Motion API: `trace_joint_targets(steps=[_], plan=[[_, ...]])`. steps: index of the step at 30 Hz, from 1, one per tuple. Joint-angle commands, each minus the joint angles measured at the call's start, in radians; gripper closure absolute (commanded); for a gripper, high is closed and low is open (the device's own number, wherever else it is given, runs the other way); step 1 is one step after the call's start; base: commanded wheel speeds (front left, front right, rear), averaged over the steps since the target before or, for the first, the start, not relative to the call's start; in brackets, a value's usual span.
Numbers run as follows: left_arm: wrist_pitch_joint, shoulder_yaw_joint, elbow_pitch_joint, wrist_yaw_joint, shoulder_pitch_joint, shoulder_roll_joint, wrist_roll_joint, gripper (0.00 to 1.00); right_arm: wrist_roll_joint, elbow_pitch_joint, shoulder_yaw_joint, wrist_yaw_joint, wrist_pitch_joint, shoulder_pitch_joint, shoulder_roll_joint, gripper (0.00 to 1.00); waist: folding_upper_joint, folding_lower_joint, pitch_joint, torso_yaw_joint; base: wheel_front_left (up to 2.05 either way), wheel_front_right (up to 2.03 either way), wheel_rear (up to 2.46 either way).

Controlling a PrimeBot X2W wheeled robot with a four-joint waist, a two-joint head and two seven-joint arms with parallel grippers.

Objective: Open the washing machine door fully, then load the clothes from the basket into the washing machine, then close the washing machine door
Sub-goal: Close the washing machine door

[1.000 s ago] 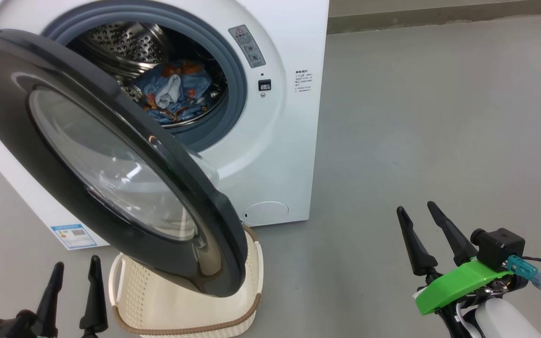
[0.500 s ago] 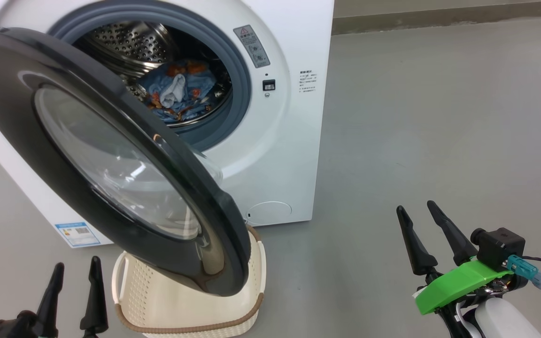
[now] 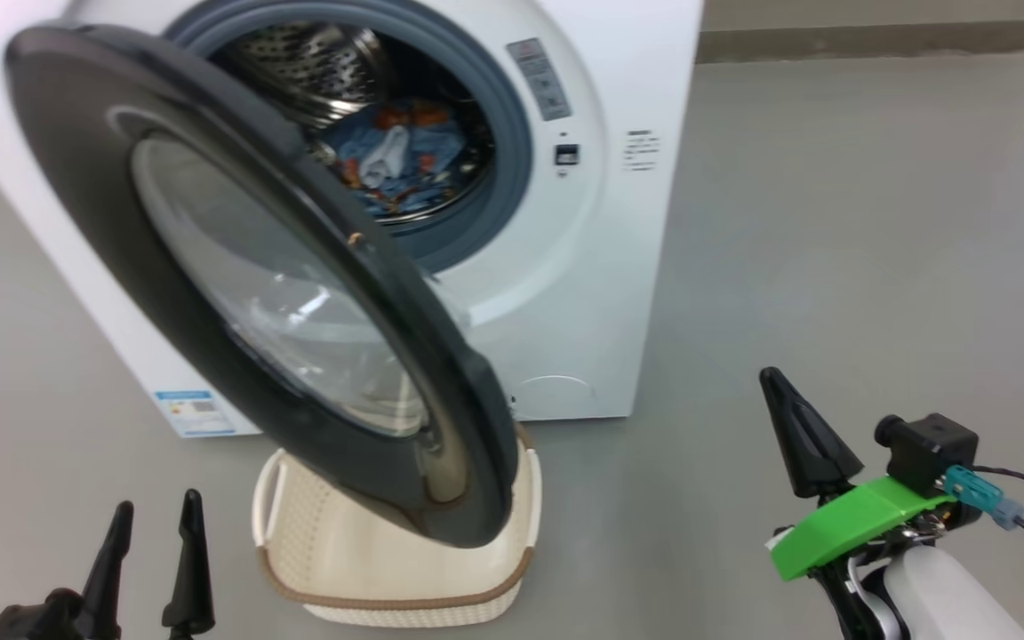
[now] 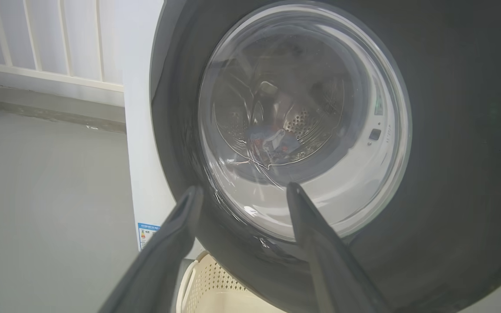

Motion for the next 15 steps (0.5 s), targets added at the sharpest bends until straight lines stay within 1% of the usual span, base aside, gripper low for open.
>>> trace_joint_targets(steps=[1,5,8,15], plan=[[-0.010,0.029,-0.016,-0.003,-0.043,0.012,0.000,0.00,0.002,-0.012,0.023,0.005,-0.008,-0.042,0.005,1.00,0.0000,0.0000,-0.002,0.041,0.00,0.00,0.00],[-0.007,0.022,-0.011,-0.003,-0.043,0.012,-0.003,0.00,0.012,0.003,0.044,0.005,-0.008,-0.065,0.016,1.00,0.0000,0.0000,-0.006,0.096,0.00,0.00,0.00],[-0.006,0.016,-0.009,-0.003,-0.043,0.011,-0.005,0.00,0.022,-0.010,0.046,0.005,-0.008,-0.078,0.024,1.00,0.0000,0.0000,-0.010,0.137,0.00,0.00,0.00],[0.000,-0.012,0.000,-0.004,-0.049,-0.002,-0.014,0.00,0.037,-0.121,0.003,0.005,-0.008,-0.086,0.054,1.00,0.0000,0.0000,-0.017,0.216,0.00,0.00,0.00]])
